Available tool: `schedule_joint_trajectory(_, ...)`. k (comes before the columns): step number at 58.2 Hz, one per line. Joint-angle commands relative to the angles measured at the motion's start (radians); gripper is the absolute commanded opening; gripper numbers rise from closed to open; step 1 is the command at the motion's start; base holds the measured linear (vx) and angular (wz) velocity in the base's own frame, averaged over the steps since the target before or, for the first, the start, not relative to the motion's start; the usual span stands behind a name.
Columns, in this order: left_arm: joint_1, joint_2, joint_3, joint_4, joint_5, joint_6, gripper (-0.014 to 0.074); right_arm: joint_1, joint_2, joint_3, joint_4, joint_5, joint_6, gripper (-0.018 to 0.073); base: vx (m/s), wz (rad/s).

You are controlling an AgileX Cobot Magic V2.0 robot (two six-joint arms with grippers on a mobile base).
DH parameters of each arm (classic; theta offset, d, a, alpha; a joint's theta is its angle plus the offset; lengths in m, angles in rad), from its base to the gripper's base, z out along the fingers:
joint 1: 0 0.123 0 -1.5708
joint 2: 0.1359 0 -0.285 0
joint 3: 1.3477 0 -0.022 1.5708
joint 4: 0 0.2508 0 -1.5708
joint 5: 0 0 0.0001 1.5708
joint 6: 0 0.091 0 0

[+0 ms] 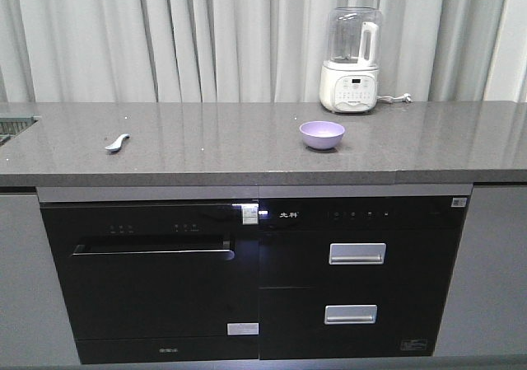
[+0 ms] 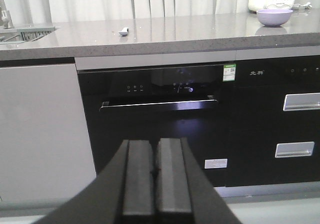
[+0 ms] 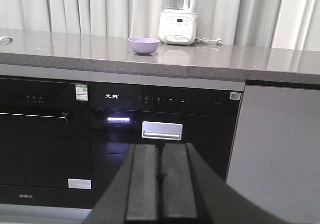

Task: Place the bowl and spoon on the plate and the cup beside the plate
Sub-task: 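Drive the base toward the counter with the white spoon and lavender bowl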

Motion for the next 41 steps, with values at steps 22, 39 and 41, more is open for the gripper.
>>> schedule_joint_trajectory(22, -0.007, 0.015, 0.023, -0.007, -0.081, -0.006, -0.0007, -0.006, 0.021, 0.013, -0.002, -0.083, -0.006, -0.0009, 0.17, 0.03)
schedule_joint_trajectory(39, -0.007, 0.015, 0.023, -0.007, -0.081, -0.006, -0.0007, -0.006, 0.021, 0.013, -0.002, -0.083, -0.006, -0.0009, 0.28, 0.04)
schedule_joint_trajectory(41, -0.007, 0.015, 0.023, -0.007, -0.081, -0.006, -0.0007, -0.006, 0.021, 0.013, -0.002, -0.083, -0.006, -0.0009, 0.31, 0.06)
